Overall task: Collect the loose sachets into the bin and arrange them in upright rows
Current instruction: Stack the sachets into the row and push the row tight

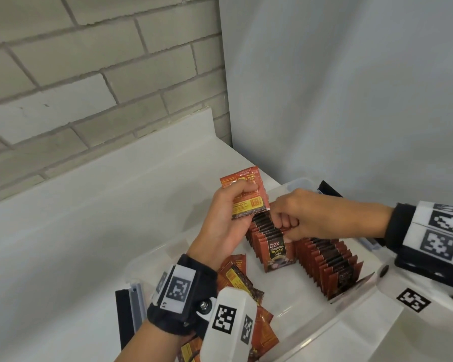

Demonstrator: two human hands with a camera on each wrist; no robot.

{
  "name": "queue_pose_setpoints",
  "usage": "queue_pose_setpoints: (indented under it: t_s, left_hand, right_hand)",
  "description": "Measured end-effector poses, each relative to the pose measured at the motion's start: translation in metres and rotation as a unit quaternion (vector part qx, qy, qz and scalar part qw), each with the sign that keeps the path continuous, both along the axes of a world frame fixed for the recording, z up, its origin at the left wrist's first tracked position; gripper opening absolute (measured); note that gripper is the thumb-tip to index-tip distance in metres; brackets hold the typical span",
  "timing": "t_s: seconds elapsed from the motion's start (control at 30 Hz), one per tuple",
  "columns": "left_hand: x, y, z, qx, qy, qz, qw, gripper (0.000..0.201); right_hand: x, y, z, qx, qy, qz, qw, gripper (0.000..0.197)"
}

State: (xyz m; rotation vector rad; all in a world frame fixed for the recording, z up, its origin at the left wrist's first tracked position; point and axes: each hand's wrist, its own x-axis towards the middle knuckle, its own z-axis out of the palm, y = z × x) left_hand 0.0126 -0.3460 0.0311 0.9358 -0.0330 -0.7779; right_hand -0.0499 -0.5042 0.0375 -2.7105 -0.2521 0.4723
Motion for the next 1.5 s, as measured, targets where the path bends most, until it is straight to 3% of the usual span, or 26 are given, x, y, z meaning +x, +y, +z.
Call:
queue_pose_setpoints:
  t_s: [0.17,0.33,0.5,0.63,0.73,0.8,0.9,1.0,1.17,1.3,1.4,1.5]
  left_hand:
    - [0.000,0.000,-0.001,0.009,-0.015,-0.009,1.000,0.001]
    - [-0.001,-0.001,-0.001,-0.011,-0.039,-0.048,0.998,0.003]
    - [-0.004,-0.001,-0.001,-0.039,-0.067,-0.081,0.994,0.011]
    - [-0.003,-0.001,0.001,-0.028,-0.067,-0.087,0.994,0.073]
    - [-0.001,-0.001,0.000,0.004,-0.047,-0.129,0.990,0.090]
    - [-0.003,-0.001,-0.001,0.033,-0.060,-0.165,0.984,0.077]
    - [-0.004,-0.002,-0.002,0.086,-0.100,-0.182,0.974,0.039]
    - [-0.004,-0.001,-0.003,0.113,-0.110,-0.178,0.971,0.036]
    - [0.003,0.006,0.003,0.103,-0.117,-0.148,0.976,0.029]
    - [0.001,0.012,0.011,0.134,-0.134,-0.165,0.968,0.026]
    - [0.001,0.025,0.021,0.234,-0.232,-0.210,0.920,0.028]
    - [0.004,0.037,0.032,0.351,-0.369,-0.243,0.826,0.024]
  right_hand:
    - [-0.007,-0.009,0.023,0.149,0.008,-0.135,0.980,0.023]
    - [-0.017,0.004,0.030,0.384,-0.009,-0.244,0.891,0.029]
    - [-0.019,0.012,0.025,0.440,-0.043,-0.260,0.859,0.013]
    - [-0.027,0.005,0.031,0.465,-0.149,-0.250,0.836,0.006]
    - [-0.038,-0.002,0.034,0.452,-0.212,-0.220,0.838,0.011]
    - [-0.045,-0.006,0.029,0.445,-0.218,-0.208,0.843,0.013]
    - [-0.053,-0.011,0.018,0.429,-0.213,-0.203,0.854,0.015]
    - [-0.056,-0.016,0.011,0.447,-0.178,-0.208,0.852,0.023]
    - [-0.064,-0.016,0.010,0.529,-0.011,-0.209,0.823,0.058]
    - [-0.056,-0.008,0.009,0.529,-0.056,-0.273,0.802,0.030]
    - [-0.053,-0.010,0.009,0.459,-0.085,-0.259,0.845,0.015]
    - [-0.054,-0.008,0.004,0.319,-0.065,-0.178,0.929,0.003]
